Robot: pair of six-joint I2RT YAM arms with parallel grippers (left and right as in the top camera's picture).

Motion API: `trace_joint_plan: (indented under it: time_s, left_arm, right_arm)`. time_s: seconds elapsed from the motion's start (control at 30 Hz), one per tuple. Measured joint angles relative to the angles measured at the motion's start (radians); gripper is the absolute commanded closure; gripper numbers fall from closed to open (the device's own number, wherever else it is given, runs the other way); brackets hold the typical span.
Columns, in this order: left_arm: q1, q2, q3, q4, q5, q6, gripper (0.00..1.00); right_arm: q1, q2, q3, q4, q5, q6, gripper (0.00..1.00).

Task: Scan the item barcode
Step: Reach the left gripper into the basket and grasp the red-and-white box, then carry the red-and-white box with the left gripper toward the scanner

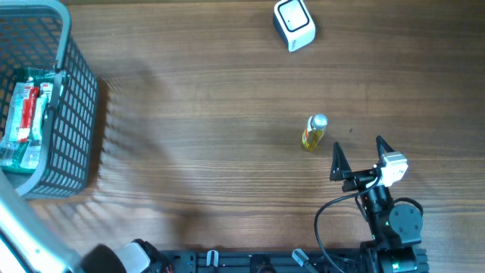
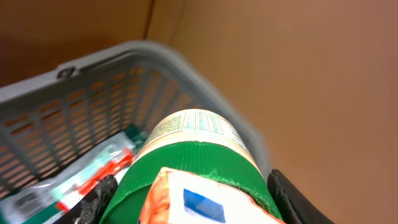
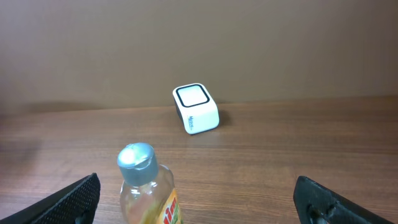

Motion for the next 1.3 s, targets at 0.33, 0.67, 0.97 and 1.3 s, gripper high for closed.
trace_joint_plan:
  time_s: [0.33, 0.67, 0.97, 1.3]
  left_arm:
    - [-0.410, -0.152, 0.001, -0.251, 0.070, -0.057, 0.74]
    - [-0.993, 0.045, -0.031, -0.423, -0.202, -0.174, 0.87]
    - [-1.292, 0.299, -0.186, -0.292, -0.286, -0.359, 0.82]
    - [-1.463, 0.432, -0.271, -0.102, -0.423, -0.599, 0.81]
  right_arm:
    - [0.000, 0.000, 0.000, 0.000, 0.000, 0.000, 0.00]
    - [0.000, 0.000, 0.000, 0.000, 0.000, 0.000, 0.02]
    - [0.000, 0.000, 0.000, 0.000, 0.000, 0.000, 0.00]
    - [0.000, 0.000, 0.000, 0.000, 0.000, 0.000, 0.00]
